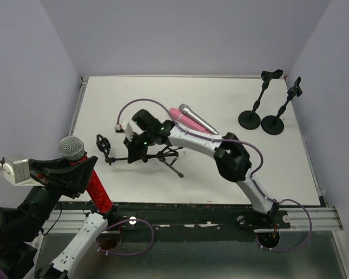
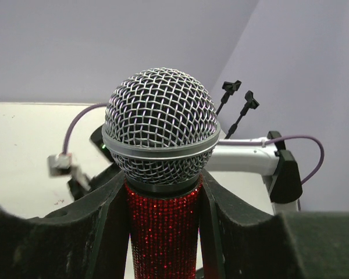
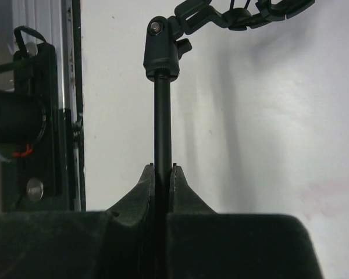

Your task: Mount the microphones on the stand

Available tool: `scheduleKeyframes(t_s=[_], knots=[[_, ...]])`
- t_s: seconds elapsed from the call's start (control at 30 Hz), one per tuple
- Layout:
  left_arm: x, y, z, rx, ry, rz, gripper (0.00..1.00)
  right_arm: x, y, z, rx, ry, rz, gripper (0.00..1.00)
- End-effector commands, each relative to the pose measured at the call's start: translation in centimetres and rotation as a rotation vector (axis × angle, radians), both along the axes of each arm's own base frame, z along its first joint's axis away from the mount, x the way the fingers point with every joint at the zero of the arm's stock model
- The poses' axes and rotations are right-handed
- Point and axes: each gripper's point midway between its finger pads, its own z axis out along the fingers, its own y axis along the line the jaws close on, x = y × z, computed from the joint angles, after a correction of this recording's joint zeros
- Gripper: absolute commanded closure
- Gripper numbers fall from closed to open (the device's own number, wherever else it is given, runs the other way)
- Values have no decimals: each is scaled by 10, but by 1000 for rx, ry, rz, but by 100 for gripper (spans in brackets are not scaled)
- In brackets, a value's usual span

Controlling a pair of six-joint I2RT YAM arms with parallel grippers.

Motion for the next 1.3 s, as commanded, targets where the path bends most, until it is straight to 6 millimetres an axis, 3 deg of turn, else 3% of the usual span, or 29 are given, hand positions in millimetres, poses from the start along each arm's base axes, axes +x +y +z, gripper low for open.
scheduleKeyframes(t_s=[0.0,0.13,0.23,0.33,0.5,0.73,0.9,1.1,1.27], knots=[[3,2,5,-13,-36,16,100,21,-46,106,258,143,63,100],[14,-11,-1,-11,-24,-25,100,32,-88,131,343,194,70,100],[25,-17,-10,-11,-3,-36,100,40,-108,133,377,203,38,100],[34,-19,-24,1,27,-27,100,43,-121,107,340,181,-10,100],[47,-17,-51,37,76,13,100,43,-148,46,203,134,-62,99],[73,-13,-99,143,133,76,100,42,-190,-1,22,12,-59,95],[96,-18,-120,240,131,86,100,45,-217,-36,-139,-27,-58,91],[109,-15,-134,317,39,118,100,60,-248,-57,-240,-81,-75,82],[113,-18,-138,341,-44,112,100,58,-258,-70,-299,-87,-38,80]])
